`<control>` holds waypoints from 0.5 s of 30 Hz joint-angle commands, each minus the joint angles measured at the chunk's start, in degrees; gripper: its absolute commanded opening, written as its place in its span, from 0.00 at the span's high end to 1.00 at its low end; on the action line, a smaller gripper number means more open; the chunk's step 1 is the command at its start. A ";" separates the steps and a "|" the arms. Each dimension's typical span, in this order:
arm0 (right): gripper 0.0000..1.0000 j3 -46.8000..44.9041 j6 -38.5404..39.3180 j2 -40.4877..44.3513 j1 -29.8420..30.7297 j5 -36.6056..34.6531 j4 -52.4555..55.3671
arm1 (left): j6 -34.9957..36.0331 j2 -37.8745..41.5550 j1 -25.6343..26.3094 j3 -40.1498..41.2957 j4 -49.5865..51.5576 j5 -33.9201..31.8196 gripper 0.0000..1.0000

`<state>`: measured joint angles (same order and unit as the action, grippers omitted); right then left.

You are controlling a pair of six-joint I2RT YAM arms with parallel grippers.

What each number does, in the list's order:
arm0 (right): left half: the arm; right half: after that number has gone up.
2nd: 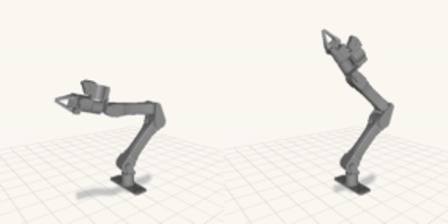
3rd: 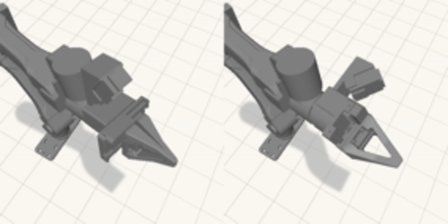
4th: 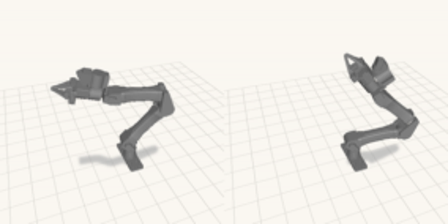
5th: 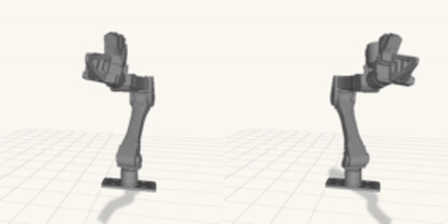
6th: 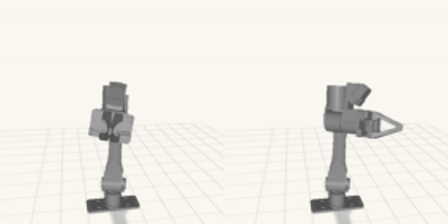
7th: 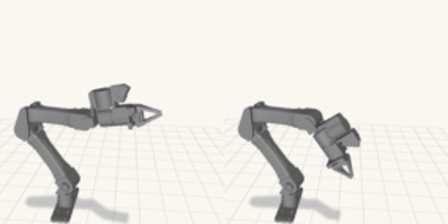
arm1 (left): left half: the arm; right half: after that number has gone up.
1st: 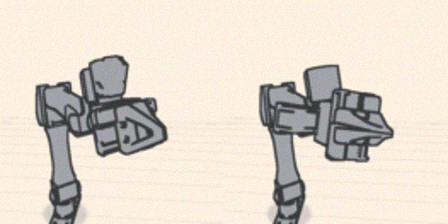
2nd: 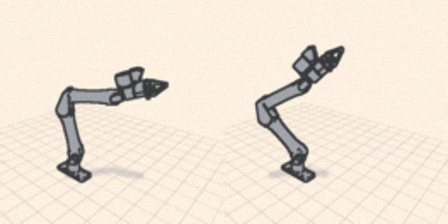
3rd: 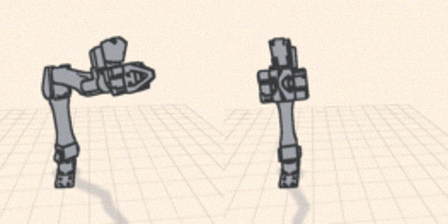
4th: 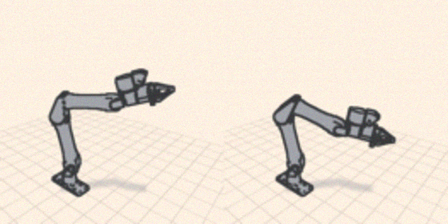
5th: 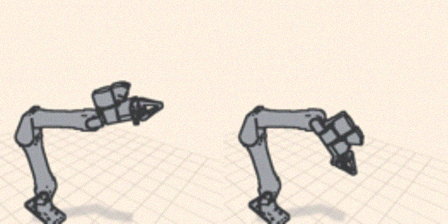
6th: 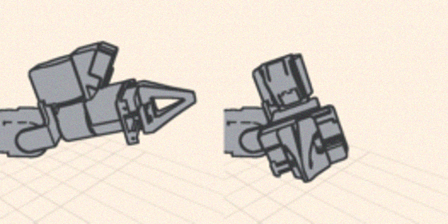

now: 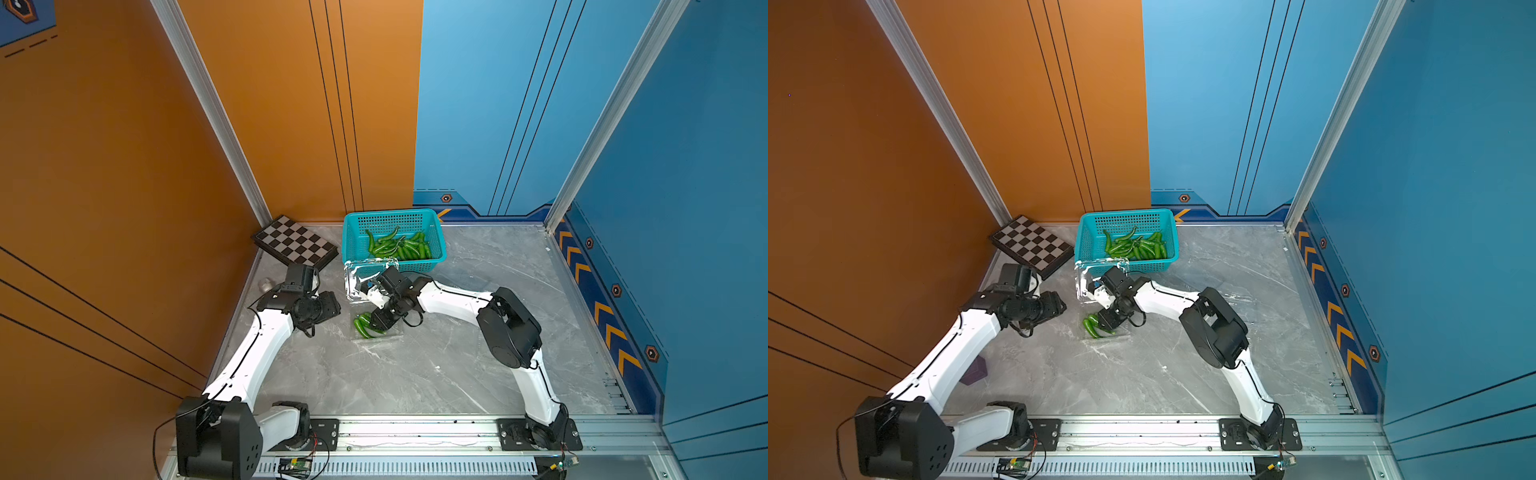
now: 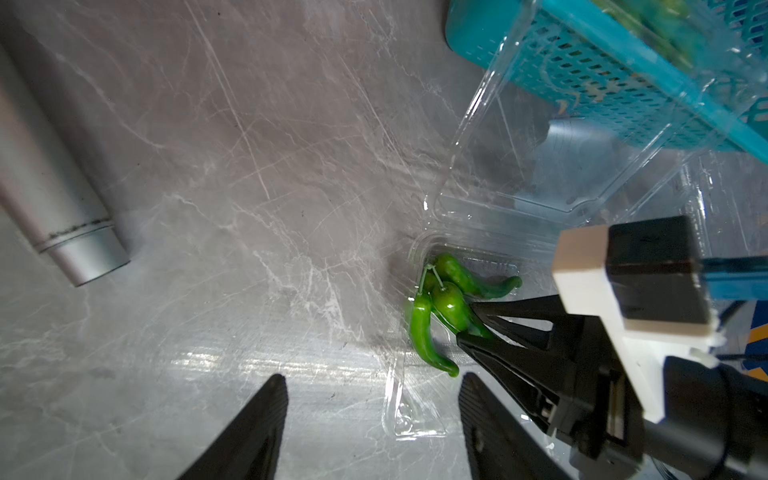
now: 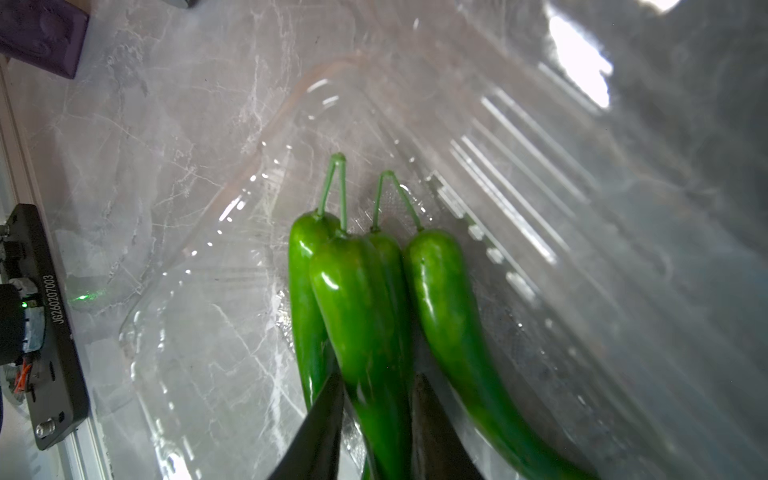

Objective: Take small green peppers out of containers
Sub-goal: Pick up the green pepper from the packing box.

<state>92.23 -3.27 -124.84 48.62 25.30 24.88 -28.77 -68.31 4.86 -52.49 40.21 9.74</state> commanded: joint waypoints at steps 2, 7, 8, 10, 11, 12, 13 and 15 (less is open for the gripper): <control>0.73 2.33 -0.96 -2.53 0.68 -0.95 -0.67 | 0.98 -0.04 -0.57 0.99 -0.16 1.09 0.32; 0.74 2.33 -0.99 -1.70 0.58 -1.63 -0.63 | 0.92 -0.14 -0.64 1.02 -0.13 1.14 0.32; 0.74 2.18 -1.04 -1.53 0.60 -1.49 -0.63 | 0.91 -0.24 -0.64 1.02 -0.13 1.11 0.32; 0.75 1.99 -1.04 -1.21 0.50 -1.24 -0.60 | 0.98 -0.32 -0.65 0.98 -0.22 1.13 0.32; 0.79 1.79 -0.99 -1.05 0.47 -1.45 -0.63 | 0.91 -0.35 -0.65 0.97 -0.25 1.16 0.32; 0.82 1.57 -1.02 -0.94 0.43 -1.64 -0.83 | 0.92 -0.39 -0.64 0.96 -0.28 1.09 0.32; 0.84 1.48 -1.14 -0.92 0.35 -1.54 -0.88 | 0.92 -0.48 -0.64 0.92 -0.31 1.20 0.32; 0.84 1.24 -1.26 -0.76 0.16 -0.45 -1.00 | 0.96 -0.59 -0.65 0.99 -0.34 1.22 0.32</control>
<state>93.32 -4.29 -126.48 49.12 24.86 24.75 -28.75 -68.36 4.86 -52.45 40.16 9.76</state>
